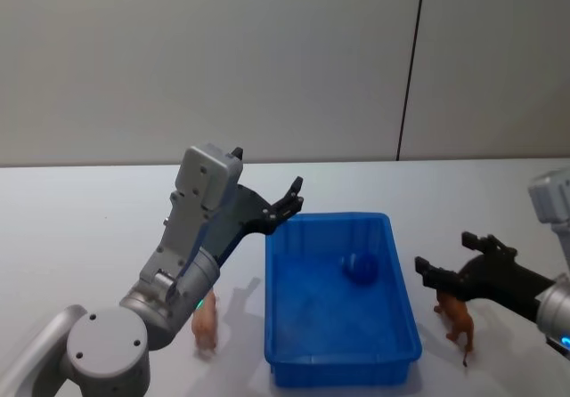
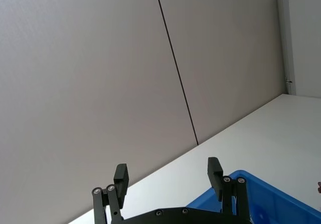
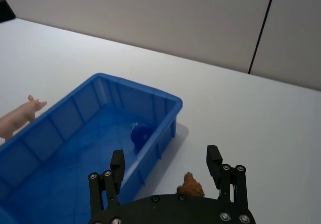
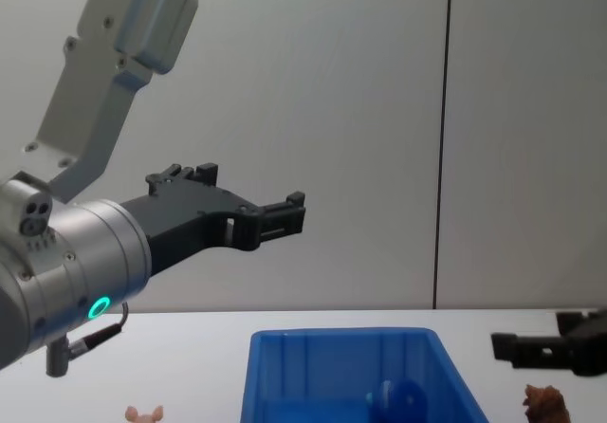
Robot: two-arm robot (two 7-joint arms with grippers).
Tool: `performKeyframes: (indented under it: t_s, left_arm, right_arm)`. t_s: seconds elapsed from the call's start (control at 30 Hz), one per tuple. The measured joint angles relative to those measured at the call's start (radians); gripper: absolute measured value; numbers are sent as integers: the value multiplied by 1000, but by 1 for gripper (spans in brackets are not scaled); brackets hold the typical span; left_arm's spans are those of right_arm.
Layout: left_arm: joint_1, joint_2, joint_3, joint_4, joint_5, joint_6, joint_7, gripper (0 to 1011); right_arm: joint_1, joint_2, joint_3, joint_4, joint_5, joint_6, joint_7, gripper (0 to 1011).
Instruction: Pick up the two dolls from the table and place them into the box.
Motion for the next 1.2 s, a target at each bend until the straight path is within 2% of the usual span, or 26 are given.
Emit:
performKeyframes:
  t_s: [0.3, 0.67, 1.2]
  left_arm:
    - [0, 0, 0, 0, 0, 0, 0, 1001]
    - [0, 0, 0, 0, 0, 0, 0, 1001]
    - [0, 0, 0, 0, 0, 0, 0, 1001]
  right_arm:
    - [-35, 24, 6, -15, 7, 44, -33, 1001]
    - [-58, 33, 4, -9, 5, 85, -64, 1001]
    - [-54, 14, -15, 37, -4, 117, -73, 1001]
